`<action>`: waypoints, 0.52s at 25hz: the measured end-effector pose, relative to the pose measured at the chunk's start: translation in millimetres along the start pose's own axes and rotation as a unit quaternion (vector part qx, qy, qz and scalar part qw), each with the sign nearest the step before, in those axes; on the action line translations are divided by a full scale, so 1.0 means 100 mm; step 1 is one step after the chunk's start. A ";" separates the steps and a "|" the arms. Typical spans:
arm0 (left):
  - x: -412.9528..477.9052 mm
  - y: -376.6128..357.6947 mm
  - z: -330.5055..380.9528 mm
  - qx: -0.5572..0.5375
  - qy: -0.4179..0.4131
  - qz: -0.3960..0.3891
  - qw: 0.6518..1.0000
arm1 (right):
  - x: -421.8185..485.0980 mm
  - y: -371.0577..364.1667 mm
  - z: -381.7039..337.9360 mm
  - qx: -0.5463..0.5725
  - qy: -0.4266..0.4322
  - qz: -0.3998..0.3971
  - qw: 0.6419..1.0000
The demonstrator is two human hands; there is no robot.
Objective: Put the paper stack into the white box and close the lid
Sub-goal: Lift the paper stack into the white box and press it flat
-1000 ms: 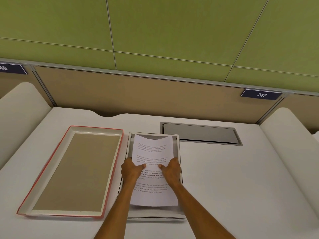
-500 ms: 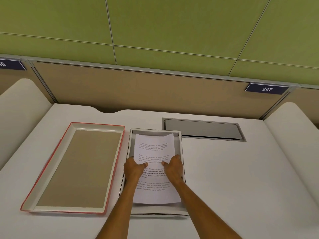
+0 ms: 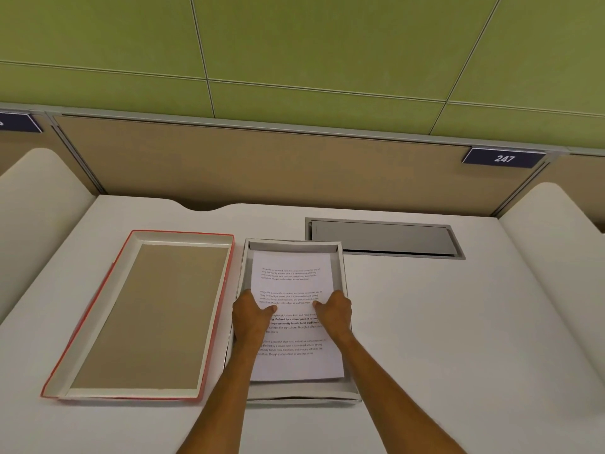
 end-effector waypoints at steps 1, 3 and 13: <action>-0.01 0.00 0.01 0.013 -0.008 -0.003 1.000 | -0.01 0.01 0.00 0.004 -0.003 -0.006 1.000; 0.00 -0.01 0.01 0.038 -0.021 -0.015 0.999 | -0.01 0.04 -0.01 0.009 -0.012 -0.014 1.000; 0.16 0.03 -0.16 -0.099 0.060 -0.080 0.990 | 0.01 0.07 0.07 0.113 -0.063 -0.030 0.991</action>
Point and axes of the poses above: each hand's wrist, its own x-axis towards the middle knuckle, its own y-axis out of the back of the hand, z = x × y, the point moved 10 cm from there along x, towards the middle knuckle, and after that the axes turned 7 degrees about x, right-handed, at the moved point
